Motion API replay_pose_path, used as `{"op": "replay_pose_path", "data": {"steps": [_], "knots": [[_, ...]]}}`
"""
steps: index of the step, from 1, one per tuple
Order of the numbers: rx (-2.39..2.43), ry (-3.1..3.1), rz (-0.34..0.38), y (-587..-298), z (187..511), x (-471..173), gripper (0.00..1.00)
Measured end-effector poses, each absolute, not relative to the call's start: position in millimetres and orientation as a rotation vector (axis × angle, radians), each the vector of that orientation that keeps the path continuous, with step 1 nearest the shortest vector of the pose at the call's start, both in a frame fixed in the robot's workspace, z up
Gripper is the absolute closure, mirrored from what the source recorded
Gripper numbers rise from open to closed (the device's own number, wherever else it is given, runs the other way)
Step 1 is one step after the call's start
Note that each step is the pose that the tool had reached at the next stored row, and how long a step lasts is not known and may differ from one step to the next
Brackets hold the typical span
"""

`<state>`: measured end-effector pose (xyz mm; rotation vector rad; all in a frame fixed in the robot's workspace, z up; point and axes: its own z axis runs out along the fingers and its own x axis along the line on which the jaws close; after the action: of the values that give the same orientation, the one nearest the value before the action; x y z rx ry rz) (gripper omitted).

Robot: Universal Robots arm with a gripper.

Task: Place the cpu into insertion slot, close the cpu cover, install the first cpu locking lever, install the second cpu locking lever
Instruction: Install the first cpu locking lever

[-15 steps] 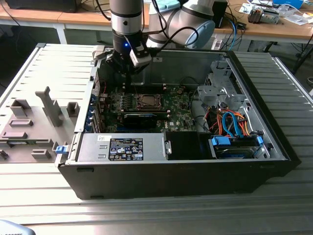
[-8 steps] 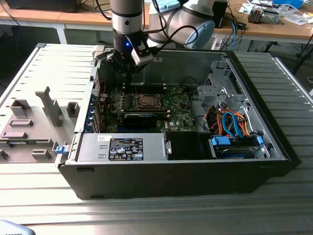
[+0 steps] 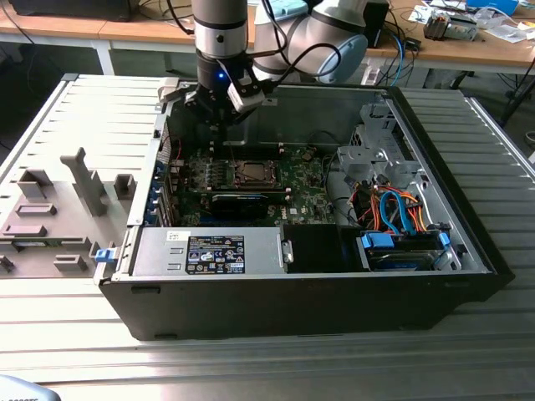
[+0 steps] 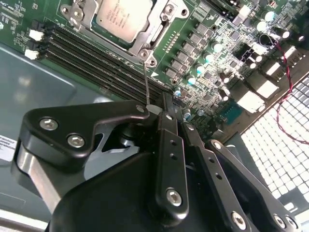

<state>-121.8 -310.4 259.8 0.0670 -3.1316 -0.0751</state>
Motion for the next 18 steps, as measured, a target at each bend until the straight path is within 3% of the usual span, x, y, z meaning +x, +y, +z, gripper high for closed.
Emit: {"op": "replay_pose_path", "data": {"steps": [18], "knots": [[0.070,-3.132,-0.075,-310.4,259.8,-107.3,0.89]]}}
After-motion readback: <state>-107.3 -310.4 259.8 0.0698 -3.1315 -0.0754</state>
